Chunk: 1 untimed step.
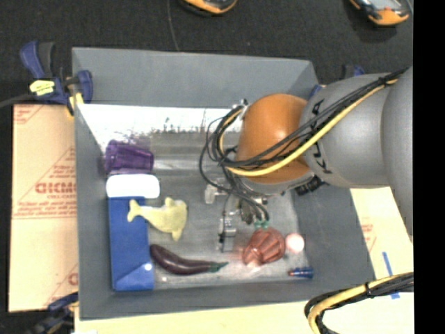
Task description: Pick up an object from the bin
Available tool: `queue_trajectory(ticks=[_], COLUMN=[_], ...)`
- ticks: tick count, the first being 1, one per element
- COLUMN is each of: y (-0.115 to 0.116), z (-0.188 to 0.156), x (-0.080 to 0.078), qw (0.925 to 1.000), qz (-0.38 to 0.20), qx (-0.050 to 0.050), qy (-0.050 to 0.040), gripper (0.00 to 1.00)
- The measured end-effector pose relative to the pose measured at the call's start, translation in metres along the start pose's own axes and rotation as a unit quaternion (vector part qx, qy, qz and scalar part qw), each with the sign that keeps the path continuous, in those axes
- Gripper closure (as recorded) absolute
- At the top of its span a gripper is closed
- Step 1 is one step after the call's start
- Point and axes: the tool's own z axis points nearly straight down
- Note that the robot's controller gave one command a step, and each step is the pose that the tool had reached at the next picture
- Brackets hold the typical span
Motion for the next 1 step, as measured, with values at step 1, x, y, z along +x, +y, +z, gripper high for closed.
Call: queue_trajectory(ticks=[1], y=[-0.0002], z=[-0.0043], x=[-0.002], qw=[1.0], qz=[0.001], qx=[0.0], qy=[-0.0039], gripper=[0.0])
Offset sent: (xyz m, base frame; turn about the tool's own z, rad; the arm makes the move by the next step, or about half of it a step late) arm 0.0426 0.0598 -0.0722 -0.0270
